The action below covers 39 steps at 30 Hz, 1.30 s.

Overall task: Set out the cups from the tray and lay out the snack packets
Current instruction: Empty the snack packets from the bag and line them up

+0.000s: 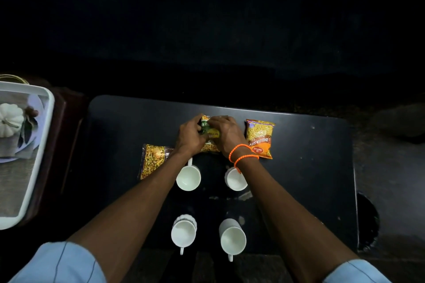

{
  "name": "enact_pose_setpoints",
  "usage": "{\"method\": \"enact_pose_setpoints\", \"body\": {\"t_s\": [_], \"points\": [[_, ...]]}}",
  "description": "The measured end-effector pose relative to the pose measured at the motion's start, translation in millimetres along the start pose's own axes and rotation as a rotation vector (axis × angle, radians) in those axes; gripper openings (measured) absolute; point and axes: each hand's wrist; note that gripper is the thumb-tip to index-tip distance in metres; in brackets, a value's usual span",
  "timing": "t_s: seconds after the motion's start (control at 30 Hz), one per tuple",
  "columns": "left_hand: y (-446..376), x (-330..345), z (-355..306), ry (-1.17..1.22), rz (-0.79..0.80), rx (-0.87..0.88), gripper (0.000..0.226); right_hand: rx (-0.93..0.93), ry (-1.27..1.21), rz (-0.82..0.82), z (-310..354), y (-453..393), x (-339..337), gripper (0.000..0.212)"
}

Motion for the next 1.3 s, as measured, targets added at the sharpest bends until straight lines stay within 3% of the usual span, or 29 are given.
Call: {"method": "enact_pose_setpoints", "body": {"t_s": [0.47, 0.67, 0.77, 0.87, 0.93, 1.0, 1.1, 1.3], "points": [[1, -9, 7, -0.022, -0.009, 0.031, 0.074, -0.021, -0.031, 0.020, -2, 0, -4, 0.060], [5, -57, 26, -0.106, -0.291, -0.073, 0.045, 0.064, -0.061, -0.171, 29, -5, -16, 0.053], [12, -89, 52, -0.277, -0.377, -0.350, 0.055, 0.015, -0.140, -0.045, 64, -18, -17, 0.045], [22, -111, 71, -0.205, -0.348, -0.692, 0.091, -0.034, -0.135, 0.197, 93, -33, -9, 0.051], [27, -118, 77, -0.152, -0.288, -0.775, 0.102, -0.056, -0.076, 0.354, 110, -41, 2, 0.057], [27, -123, 77, 0.024, -0.211, -0.826, 0.098, -0.079, 0.006, 0.453, 124, -44, 16, 0.059], [24, -129, 70, 0.399, -0.108, -0.873, 0.079, -0.092, 0.040, 0.496, 135, -45, 33, 0.060], [16, -136, 58, 0.423, -0.071, -0.550, 0.042, 0.068, -0.094, 0.458, 131, -49, 39, 0.070]]}}
Point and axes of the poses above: each hand's wrist, its own y-axis away from the middle knuckle, its own x-axis out of the palm, z = x × y, and after that the axes turned 11 degrees about y, right-handed
